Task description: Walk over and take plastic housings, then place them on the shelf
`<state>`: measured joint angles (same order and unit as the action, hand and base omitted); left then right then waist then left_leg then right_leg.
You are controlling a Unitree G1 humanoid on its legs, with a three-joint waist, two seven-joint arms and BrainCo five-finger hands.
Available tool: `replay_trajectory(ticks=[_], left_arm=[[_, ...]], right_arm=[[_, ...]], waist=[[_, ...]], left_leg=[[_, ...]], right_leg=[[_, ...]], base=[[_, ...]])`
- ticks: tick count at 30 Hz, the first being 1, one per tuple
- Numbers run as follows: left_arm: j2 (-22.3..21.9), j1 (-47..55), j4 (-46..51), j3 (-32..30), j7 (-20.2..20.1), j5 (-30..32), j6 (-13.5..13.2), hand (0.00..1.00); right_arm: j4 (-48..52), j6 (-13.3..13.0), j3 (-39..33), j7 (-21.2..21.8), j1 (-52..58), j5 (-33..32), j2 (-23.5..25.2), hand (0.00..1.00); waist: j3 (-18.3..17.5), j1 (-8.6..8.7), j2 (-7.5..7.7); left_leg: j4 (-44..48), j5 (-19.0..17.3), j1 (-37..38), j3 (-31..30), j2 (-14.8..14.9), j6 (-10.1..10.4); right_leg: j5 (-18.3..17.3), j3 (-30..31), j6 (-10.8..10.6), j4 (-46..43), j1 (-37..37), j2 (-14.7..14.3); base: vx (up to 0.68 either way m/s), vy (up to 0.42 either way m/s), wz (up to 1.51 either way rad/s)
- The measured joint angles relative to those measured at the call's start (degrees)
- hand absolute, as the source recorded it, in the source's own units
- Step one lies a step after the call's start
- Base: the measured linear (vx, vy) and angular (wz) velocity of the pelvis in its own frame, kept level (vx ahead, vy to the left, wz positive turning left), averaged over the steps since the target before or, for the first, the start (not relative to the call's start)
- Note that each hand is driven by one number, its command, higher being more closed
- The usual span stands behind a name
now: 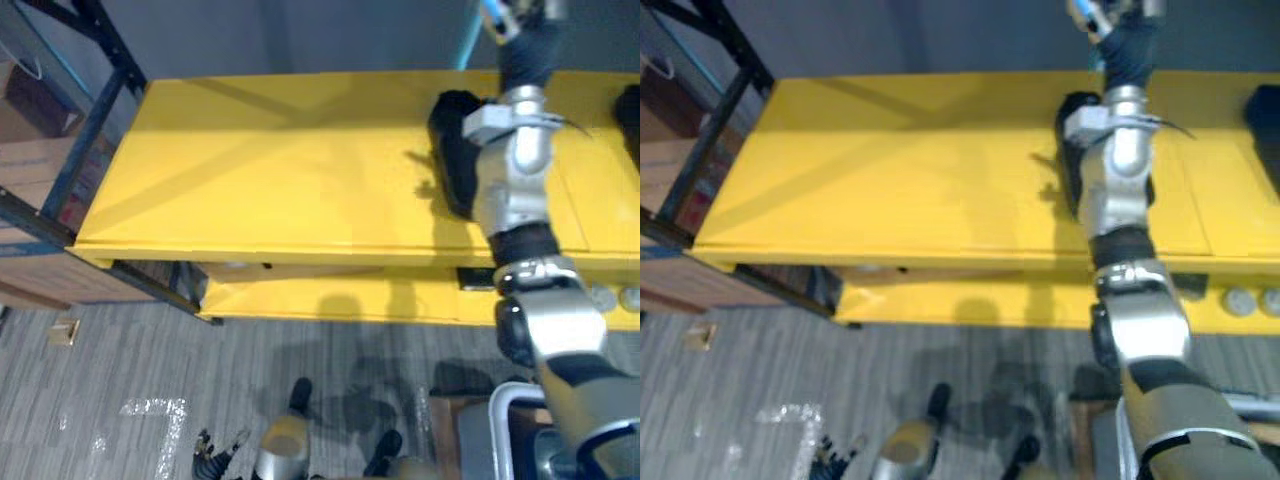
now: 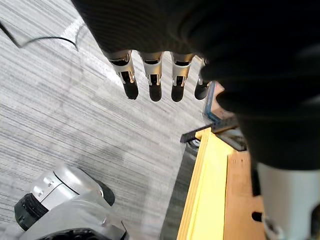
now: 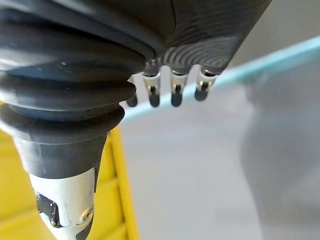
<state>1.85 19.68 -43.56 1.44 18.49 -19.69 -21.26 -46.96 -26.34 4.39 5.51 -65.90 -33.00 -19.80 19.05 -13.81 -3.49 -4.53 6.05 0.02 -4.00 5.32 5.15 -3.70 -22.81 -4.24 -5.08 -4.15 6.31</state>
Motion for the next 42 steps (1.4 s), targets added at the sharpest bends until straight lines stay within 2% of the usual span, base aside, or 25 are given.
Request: replay_trajectory(ticks=[1, 3, 6, 9, 11, 13, 25, 28, 33, 37, 42], left_arm=[[0.0, 0.0, 0.0, 0.0, 0.1, 0.0, 0.0, 0.0], [0.1, 0.0, 0.0, 0.0, 0.4, 0.0, 0.1, 0.0], [0.4, -0.1, 0.2, 0.0, 0.6, -0.1, 0.1, 0.0], [1.1, -0.1, 0.2, 0.0, 0.6, -0.6, 0.4, 0.0], [1.3, -0.2, 0.2, 0.0, 0.6, -0.8, 0.6, 0.0], [1.4, -0.2, 0.2, 0.0, 0.7, -0.8, 0.7, 0.0], [1.4, -2.6, 0.2, 0.0, 0.9, -2.9, 1.1, 0.0], [1.5, -2.9, 0.2, 0.1, 0.5, -2.9, 1.4, 0.0], [1.8, -4.1, 0.2, 1.2, 0.4, -3.0, 1.5, 0.0], [1.7, -4.7, 0.2, 1.7, 0.2, -4.8, 1.4, 0.0], [1.6, -4.8, 0.2, 1.8, -0.2, -5.2, 1.1, 0.0]], right_arm=[[0.0, 0.9, 0.4, 0.8, 0.3, -0.1, 0.4, 0.0], [0.0, 5.2, 2.7, 3.0, 1.5, -1.1, 1.7, 0.0], [-1.0, 9.4, 5.5, 4.9, 2.3, -2.3, 3.3, 0.0], [-2.7, 11.9, 6.1, 6.1, 2.3, -4.7, 4.3, 0.0], [-3.3, 12.9, 6.1, 6.1, 2.3, -4.8, 4.4, 0.0], [-4.6, 12.9, 6.4, 5.9, 2.3, -6.8, 4.8, 0.0], [-7.4, 13.2, 3.8, 5.4, 0.3, -9.5, 3.6, 0.0], [-9.2, 14.3, 2.9, 4.3, -0.4, -9.8, 2.7, 0.0], [-14.7, 17.8, -2.9, 1.8, -0.5, -9.4, 0.8, 0.0], [-17.3, 19.5, -5.9, 1.6, -0.9, -9.0, -1.2, 0.0], [-19.4, 20.6, -9.4, 1.9, -2.4, -8.4, -3.5, 0.0]], waist=[[0.0, 0.05, 0.04], [-0.1, 0.02, 0.2], [0.0, -0.27, 0.66], [-0.1, -0.73, 1.6], [0.0, -1.16, 1.89], [-0.1, -1.27, 2.01], [-0.1, -1.15, 2.0], [0.0, -1.2, 2.0], [0.5, -1.08, 1.4], [1.5, -0.66, 0.52], [2.6, -0.22, 0.3]], left_leg=[[0.0, 0.0, 0.0, 0.0, 0.0, 0.0], [0.0, 0.0, -0.1, 0.2, 0.1, 0.0], [0.0, 0.0, -0.3, 0.1, 0.1, 0.0], [0.0, 0.1, -1.2, 0.0, 0.2, 0.1], [0.0, 0.1, -1.7, 0.1, 0.2, 0.1], [0.0, 0.1, -1.9, 0.1, 0.0, 0.1], [0.0, 0.2, -2.9, -0.1, 0.0, 0.1], [0.0, 0.2, -3.2, -0.2, 0.0, 0.2], [0.0, 0.2, -3.2, -0.2, -0.1, 0.2], [0.0, 0.2, -3.1, -0.2, -0.1, 0.2], [0.1, 0.2, -3.3, -0.2, -0.1, 0.2]], right_leg=[[0.2, 0.1, 0.1, 0.2, 0.0, -0.1], [0.7, 0.2, 0.2, 0.8, -0.1, -0.4], [0.8, 0.2, 0.2, 0.8, 0.0, -0.5], [1.0, 0.0, 0.1, 1.0, 0.7, -0.5], [1.3, 0.1, 0.1, 1.2, 1.1, -0.4], [1.7, 0.1, -0.1, 1.7, 1.2, -0.4], [1.7, 0.0, 0.0, 1.7, 2.1, -0.5], [1.8, -0.2, 0.0, 1.8, 2.3, -0.4], [1.7, -0.2, 0.0, 1.7, 2.3, -0.4], [1.6, -0.1, 0.1, 1.4, 2.5, -0.4], [1.0, -0.1, 0.0, 0.3, 3.1, -0.1]], base=[[-0.03, 0.015, -0.07], [-0.03, 0.015, -0.05], [0.0, 0.0, 0.0], [0.0, -0.001, 0.03], [0.0, 0.0, 0.0], [0.02, 0.006, 0.0], [0.0, 0.0, 0.0], [0.01, -0.004, 0.03], [0.0, 0.0, 0.0], [0.0, 0.0, 0.0], [0.0, 0.0, 0.0]])
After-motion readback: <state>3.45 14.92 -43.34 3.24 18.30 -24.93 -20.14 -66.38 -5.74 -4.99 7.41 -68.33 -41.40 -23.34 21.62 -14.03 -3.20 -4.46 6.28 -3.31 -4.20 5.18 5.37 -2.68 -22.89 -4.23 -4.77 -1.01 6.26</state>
